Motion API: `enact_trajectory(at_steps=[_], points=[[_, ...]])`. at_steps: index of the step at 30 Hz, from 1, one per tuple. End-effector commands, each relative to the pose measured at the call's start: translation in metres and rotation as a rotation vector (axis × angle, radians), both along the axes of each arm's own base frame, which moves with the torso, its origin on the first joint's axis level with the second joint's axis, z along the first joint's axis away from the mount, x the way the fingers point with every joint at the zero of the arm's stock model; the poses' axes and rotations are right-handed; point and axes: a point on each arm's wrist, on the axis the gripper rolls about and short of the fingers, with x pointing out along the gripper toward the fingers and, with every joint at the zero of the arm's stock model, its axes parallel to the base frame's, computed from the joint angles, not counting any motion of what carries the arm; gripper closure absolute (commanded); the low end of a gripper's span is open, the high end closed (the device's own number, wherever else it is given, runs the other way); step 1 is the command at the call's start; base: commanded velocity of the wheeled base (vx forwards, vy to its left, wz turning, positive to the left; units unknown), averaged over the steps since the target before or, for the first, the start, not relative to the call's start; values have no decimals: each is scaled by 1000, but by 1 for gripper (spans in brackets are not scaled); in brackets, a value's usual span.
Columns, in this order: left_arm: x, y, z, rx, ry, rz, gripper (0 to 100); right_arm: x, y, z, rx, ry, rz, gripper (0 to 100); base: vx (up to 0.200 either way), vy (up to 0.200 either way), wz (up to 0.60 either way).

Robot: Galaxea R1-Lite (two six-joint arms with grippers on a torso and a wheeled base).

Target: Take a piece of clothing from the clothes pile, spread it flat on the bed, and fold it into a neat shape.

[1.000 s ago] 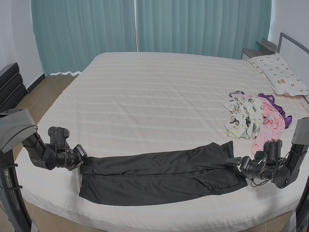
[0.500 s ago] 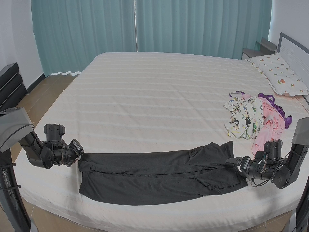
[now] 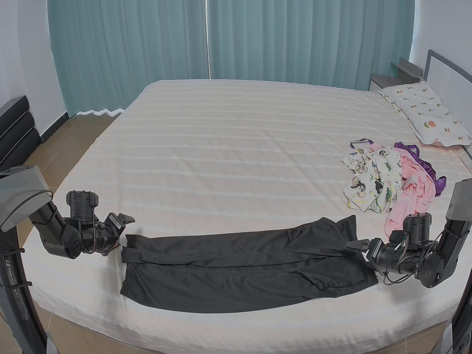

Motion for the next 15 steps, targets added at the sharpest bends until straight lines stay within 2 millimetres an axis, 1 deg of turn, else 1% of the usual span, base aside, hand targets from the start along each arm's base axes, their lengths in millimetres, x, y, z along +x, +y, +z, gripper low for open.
enact_trajectory(at_steps=[1,2,3,4,6,7,9,10,12,15], points=[[-12,-1,34,6,-72,5,0,0,0,0,0,-1,1,0,0,0,0],[-13,-1,35,6,-73,4,0,0,0,0,0,-1,1,0,0,0,0],[-22,-9,44,9,-92,-18,0,0,0,0,0,-1,1,0,0,0,0],[-23,-14,46,10,-97,-31,0,0,0,0,0,-1,1,0,0,0,0],[-27,-30,53,-6,-110,-60,0,-1,1,0,0,0,4,0,0,0,0],[-27,-32,53,-18,-109,-57,0,-1,1,0,0,0,4,0,0,0,0],[-27,-32,53,-18,-109,-57,0,-1,1,0,0,0,4,0,0,0,0],[-25,-46,53,-67,-104,-55,0,-1,1,0,-2,1,5,0,0,0,0],[-24,-52,48,-79,-93,-65,0,-1,1,-1,0,5,6,0,0,0,0],[-24,-61,36,-76,-60,-91,0,-1,3,-1,0,5,10,0,0,0,0]])
